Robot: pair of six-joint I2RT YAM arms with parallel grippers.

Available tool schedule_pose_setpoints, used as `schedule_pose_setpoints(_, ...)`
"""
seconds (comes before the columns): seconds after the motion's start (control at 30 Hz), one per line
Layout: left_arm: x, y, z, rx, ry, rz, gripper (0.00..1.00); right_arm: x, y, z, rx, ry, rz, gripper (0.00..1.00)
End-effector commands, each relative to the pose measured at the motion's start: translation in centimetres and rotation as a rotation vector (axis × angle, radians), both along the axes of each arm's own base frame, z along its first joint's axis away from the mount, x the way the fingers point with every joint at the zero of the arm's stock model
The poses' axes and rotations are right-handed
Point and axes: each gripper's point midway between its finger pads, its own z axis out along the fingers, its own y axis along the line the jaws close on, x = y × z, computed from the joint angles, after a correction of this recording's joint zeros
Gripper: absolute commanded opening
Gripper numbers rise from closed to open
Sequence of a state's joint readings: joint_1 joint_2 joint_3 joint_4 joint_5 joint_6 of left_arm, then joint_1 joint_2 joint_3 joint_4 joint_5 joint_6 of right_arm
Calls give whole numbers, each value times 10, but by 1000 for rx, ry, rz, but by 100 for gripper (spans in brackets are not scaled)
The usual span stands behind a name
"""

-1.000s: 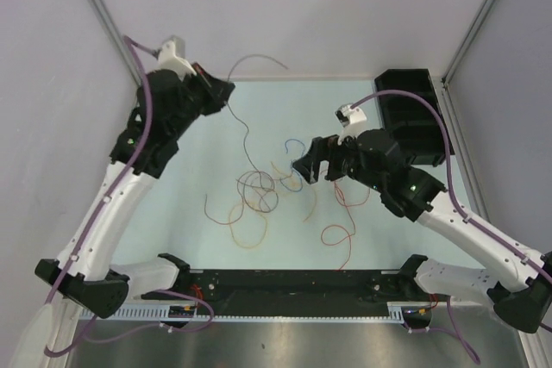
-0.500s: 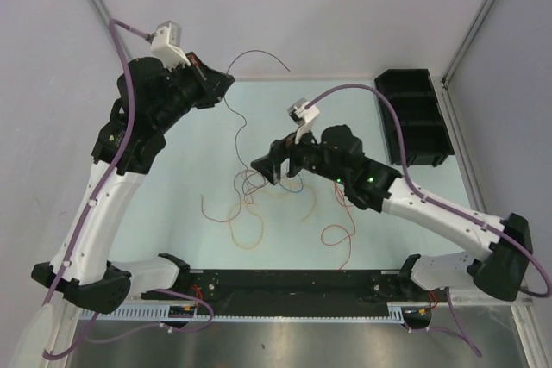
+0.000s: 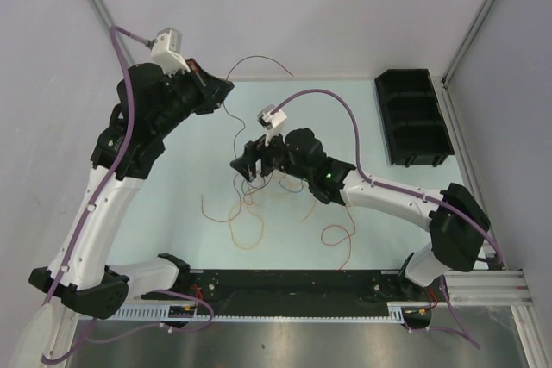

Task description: Untangle the cables

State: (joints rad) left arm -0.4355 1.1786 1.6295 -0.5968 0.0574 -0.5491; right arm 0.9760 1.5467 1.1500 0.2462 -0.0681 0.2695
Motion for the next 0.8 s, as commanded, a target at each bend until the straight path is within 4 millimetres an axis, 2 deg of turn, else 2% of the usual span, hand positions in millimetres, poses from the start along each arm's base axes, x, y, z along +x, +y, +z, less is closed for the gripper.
schedule_pose_setpoints(0.0,-7,4,11,-21,-38,2,0,11,20,49,148,-75,-2,77)
schedule_pose_setpoints(0.03,-7,4,11,-25,-37,1,0,10,24,50,154,-73,5,74)
schedule_pose_setpoints(0.1,-6,6,12,-27,-41,12,0,12,30,51,160,-77,7,61)
schedule_pose_setpoints(0.13,-6,7,12,-26,-42,17,0,13,30,49,154,-74,-4,43)
schedule_pose_setpoints(0.2,-6,12,13,-24,-43,42,0,14,31,50,146,-75,-15,29)
schedule_pose_setpoints(0.23,-6,13,13,-23,-43,49,0,14,31,49,141,-69,-19,14)
schedule_pose_setpoints(0.27,-5,15,12,-22,-44,58,0,13,31,50,140,-67,-15,7)
schedule_pose_setpoints(0.33,-3,19,8,-29,-34,74,0,10,30,52,140,-61,-3,0)
schedule_pose_setpoints(0.43,2,26,3,-38,-28,90,0,4,29,57,151,-47,16,0)
schedule_pose_setpoints(0.53,14,44,-9,-8,-12,161,0,-4,22,73,162,-52,30,0)
schedule_pose_setpoints(0.57,17,48,-16,6,-1,176,1,-8,14,101,198,-87,30,0)
schedule_pose_setpoints(0.6,24,55,-34,33,33,215,2,-10,10,115,212,-107,32,0)
schedule_pose_setpoints(0.63,28,57,-44,40,52,221,3,-13,4,128,209,-133,34,0)
schedule_pose_setpoints(0.67,36,59,-61,50,92,224,2,-20,-5,166,266,-178,39,0)
schedule_pose_setpoints(0.7,41,57,-84,63,145,221,2,-24,-10,182,288,-197,48,0)
schedule_pose_setpoints(0.73,41,42,-93,48,162,140,2,-30,-14,197,302,-216,77,0)
schedule_pose_setpoints(0.77,47,32,-111,52,205,101,4,-38,-22,228,348,-257,90,0)
